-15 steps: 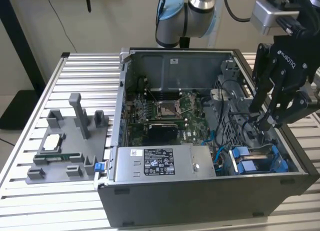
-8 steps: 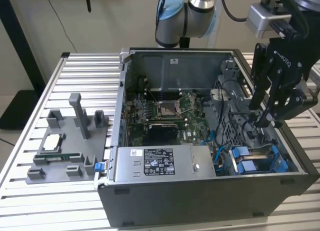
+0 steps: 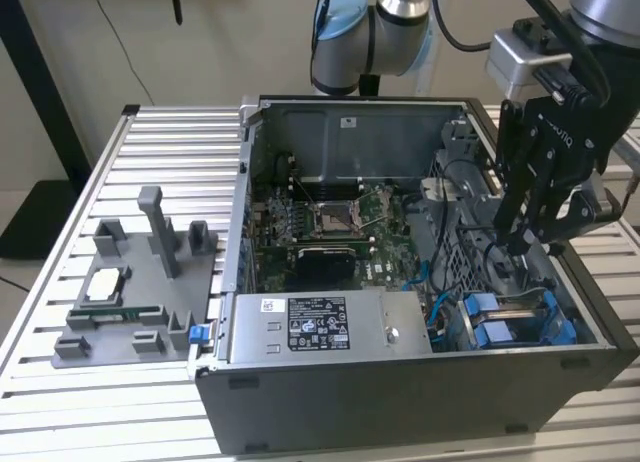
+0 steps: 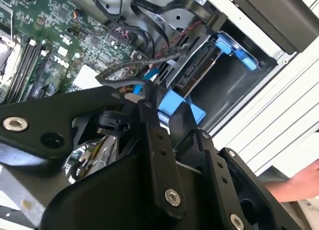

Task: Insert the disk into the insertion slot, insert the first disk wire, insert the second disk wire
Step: 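Insert the first disk wire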

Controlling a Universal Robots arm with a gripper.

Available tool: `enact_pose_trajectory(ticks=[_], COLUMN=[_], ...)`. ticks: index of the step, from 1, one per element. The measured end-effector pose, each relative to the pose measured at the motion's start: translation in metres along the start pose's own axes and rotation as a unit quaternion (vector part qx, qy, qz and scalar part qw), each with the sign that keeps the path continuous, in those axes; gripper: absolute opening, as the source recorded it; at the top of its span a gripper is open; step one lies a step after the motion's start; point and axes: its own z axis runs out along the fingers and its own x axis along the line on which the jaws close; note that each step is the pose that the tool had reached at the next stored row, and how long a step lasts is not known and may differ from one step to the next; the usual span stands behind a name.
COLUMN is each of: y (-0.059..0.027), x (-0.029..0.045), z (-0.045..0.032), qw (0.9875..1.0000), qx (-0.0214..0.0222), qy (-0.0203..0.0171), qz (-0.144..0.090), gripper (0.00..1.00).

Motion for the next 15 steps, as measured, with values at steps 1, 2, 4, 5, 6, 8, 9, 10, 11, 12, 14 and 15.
enact_pose_trajectory(ticks=[1,2,4,5,6,8,9,10,11,12,14,15], y=[0.0002,0.0002,0.0003,0.0003,0.0003,0.0003,0.0003,0.0003,0.0003,0.0003,0.0003,0.0003], x=[-0.0001,-0.0003,-0.0003,-0.0003,-0.0003,-0.0003,-0.0003,-0.0003,-0.0003,-0.0003,-0.0004,-0.0004], z=[0.0007,0.0015,0.0027,0.003,0.0032,0.0032,0.0032,0.0032,0.0032,0.0032,0.0032,0.0032], qw=[1.0,1.0,0.9999,0.9999,0.9999,0.9998,0.9997,0.9996,0.9995,0.9995,0.9994,0.9994], qx=[0.0008,0.0014,0.0023,0.0027,0.0032,0.0049,0.006,0.0072,0.0082,0.0089,0.0092,0.0092], qy=[-0.0021,-0.0043,-0.009,-0.0111,-0.0132,-0.0187,-0.0219,-0.0255,-0.0286,-0.0306,-0.0316,-0.0317], qz=[-0.002,-0.004,-0.006,-0.006,-0.007,-0.007,-0.007,-0.007,-0.007,-0.007,-0.007,-0.007], gripper=[0.0,0.0,0.0,0.0,0.0,0.0,0.0,0.0,0.0,0.0,0.0,0.0])
